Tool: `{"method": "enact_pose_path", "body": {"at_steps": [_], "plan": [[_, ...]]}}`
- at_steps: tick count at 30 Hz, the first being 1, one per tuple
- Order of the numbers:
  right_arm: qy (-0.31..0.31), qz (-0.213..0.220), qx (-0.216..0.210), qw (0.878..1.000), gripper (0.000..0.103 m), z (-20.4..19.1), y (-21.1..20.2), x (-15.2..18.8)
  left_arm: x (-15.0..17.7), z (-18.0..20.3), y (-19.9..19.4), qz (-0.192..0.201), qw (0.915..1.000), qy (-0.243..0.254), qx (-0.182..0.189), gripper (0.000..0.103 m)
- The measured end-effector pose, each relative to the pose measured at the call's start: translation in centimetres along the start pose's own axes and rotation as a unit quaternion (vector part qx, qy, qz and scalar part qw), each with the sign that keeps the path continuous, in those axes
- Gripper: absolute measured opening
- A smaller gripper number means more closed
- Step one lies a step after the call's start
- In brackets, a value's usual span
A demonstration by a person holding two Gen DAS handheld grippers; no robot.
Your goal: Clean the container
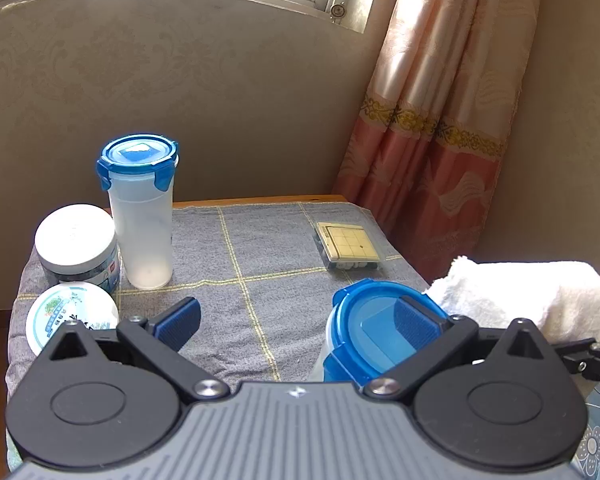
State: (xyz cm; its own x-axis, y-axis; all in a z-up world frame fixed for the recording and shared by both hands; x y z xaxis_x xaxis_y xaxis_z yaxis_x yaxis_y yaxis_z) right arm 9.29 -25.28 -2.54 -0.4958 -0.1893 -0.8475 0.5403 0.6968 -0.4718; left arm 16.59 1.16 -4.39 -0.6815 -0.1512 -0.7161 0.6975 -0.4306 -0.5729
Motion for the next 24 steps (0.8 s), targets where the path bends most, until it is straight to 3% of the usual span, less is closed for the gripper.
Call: {"method": "enact_pose_path", "body": {"at_steps": [24], "plan": [[0.064, -0.087, -0.025, 0.994, 0.025, 2.9, 6.9, 3.9, 0.1, -0.9, 0.5, -0.008, 0.9994, -0.026, 0.024, 0.103]]}}
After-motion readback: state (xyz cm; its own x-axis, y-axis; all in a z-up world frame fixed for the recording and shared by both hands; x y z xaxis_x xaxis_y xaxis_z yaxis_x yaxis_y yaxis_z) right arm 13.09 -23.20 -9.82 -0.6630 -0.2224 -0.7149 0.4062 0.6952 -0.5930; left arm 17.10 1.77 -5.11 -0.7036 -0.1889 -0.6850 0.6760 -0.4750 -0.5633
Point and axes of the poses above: each gripper's, at about its wrist camera, not at the fingertips, and y roughly the way its jaws point, z to its right, x to its underside, the point moved 4 cm from there along y, roughly the way its jaws point, and after that the axes turned 11 degrees about -y, right-handed, at the moved point
